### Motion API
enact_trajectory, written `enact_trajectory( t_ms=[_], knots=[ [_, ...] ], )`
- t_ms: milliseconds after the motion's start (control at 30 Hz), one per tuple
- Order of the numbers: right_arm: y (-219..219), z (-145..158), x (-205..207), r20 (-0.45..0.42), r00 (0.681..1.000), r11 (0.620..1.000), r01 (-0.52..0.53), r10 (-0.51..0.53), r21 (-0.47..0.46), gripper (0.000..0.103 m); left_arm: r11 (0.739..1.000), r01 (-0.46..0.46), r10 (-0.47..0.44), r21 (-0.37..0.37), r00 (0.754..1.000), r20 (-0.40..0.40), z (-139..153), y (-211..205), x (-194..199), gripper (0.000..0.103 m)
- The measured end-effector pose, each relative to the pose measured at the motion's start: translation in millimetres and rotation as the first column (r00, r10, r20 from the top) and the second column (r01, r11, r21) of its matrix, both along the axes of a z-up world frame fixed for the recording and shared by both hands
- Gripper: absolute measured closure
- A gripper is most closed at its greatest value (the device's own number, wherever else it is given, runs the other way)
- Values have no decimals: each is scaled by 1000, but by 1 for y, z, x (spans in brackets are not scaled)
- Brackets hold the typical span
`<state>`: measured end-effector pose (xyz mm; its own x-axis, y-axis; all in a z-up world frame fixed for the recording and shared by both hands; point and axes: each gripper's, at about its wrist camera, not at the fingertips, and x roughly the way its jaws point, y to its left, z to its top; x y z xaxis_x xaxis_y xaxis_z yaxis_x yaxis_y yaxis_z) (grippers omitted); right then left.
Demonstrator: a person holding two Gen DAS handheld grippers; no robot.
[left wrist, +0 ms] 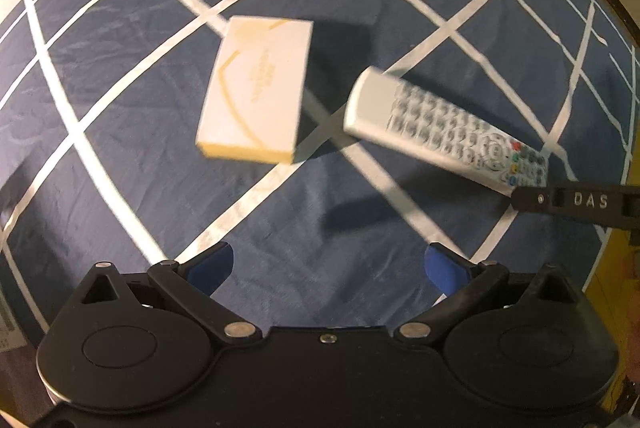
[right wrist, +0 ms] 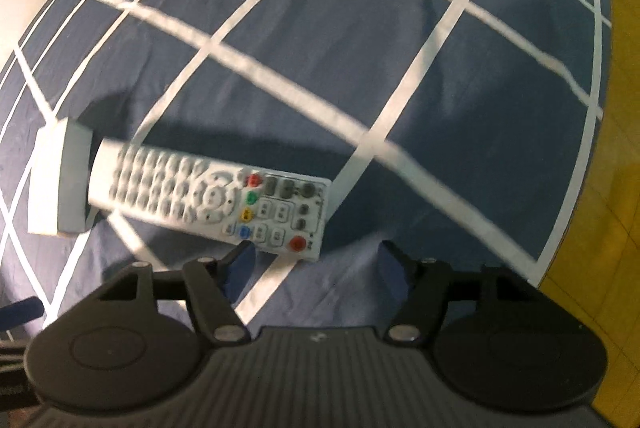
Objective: Organize objects
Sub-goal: 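Close the right gripper across the middle of the TV remote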
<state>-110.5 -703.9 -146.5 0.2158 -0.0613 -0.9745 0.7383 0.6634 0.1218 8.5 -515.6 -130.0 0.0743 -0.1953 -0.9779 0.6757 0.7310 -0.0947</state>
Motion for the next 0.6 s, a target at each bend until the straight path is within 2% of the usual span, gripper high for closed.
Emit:
enact_trajectory(
  t_ms=[167, 367, 433, 600],
  knots=[
    [-22, 1, 6, 16, 1000, 1000, 13, -13, 6, 35, 1000, 21, -21, -2, 1000, 10, 2, -22, 6, 0],
    [-36, 9, 12, 95, 995, 995, 32, -40, 93, 31, 1000, 21, -21, -6, 1000, -7, -2, -42, 15, 0],
    [-37, 11, 16, 115, 993, 994, 19, -31, 108, 23, 1000, 16, -17, -13, 1000, -16, -3, -47, 17, 0],
    [-41, 10, 30, 129, 992, 990, -5, -14, 144, 11, 1000, 2, -3, -24, 999, -42, -9, -59, 21, 0]
  ],
)
